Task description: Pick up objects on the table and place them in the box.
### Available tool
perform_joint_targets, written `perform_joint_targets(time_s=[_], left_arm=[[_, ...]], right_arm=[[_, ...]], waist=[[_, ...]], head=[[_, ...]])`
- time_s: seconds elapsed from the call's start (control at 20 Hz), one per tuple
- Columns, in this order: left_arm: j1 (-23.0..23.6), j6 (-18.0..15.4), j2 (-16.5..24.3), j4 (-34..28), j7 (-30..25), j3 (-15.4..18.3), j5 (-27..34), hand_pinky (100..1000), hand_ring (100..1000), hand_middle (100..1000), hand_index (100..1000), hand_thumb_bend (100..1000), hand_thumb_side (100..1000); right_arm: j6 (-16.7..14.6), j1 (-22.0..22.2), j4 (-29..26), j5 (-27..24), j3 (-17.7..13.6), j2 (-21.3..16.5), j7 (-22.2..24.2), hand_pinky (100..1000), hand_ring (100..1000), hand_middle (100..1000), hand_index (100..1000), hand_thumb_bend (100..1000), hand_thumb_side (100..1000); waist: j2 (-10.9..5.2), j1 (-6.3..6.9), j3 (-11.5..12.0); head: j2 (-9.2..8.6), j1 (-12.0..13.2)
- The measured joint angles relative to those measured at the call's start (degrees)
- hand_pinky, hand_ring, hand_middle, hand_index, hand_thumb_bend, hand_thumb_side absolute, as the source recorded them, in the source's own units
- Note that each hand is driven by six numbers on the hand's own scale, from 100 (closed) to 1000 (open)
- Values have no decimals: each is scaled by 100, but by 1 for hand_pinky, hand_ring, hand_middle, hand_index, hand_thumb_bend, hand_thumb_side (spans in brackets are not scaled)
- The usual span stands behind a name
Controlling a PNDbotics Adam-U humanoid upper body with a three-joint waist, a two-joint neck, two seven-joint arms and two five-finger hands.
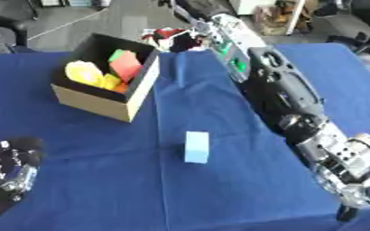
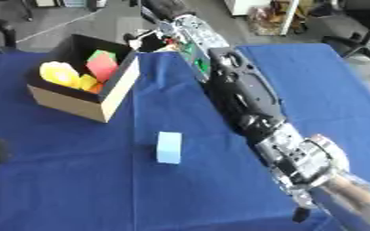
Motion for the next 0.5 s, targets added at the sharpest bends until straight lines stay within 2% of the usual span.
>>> perform_joint_targets(time_s=[0.1,0.2,0.3,0.4,0.5], left_arm=[[8,1,4,0,8,14,-5,735,645,647,729,100,326],[10,-2,5,0,17,30,-15,735,645,647,729,100,327],[10,-1,14,0,25,32,-18,735,645,647,729,100,327],[10,-2,44,1,26,32,-20,735,645,647,729,100,327],[10,-2,53,1,26,32,-22,735,645,647,729,100,327]], right_arm=[[-256,311,-462,-721,133,-365,752,893,821,821,956,339,297],[-384,556,-918,-1247,283,-674,1426,910,855,868,979,364,317],[-449,753,-1335,-1627,493,-926,2054,924,884,900,989,375,274],[-420,898,-1694,-1863,761,-1099,2428,935,905,926,1000,371,188],[-348,986,-1961,-1932,1048,-1182,2501,943,920,941,1000,375,131]], waist=[[-3,-18,-43],[-15,-40,-64],[-23,-65,-67],[-25,-83,-65],[-25,-90,-52]], head=[[5,39],[29,62],[44,69],[45,76],[47,76]])
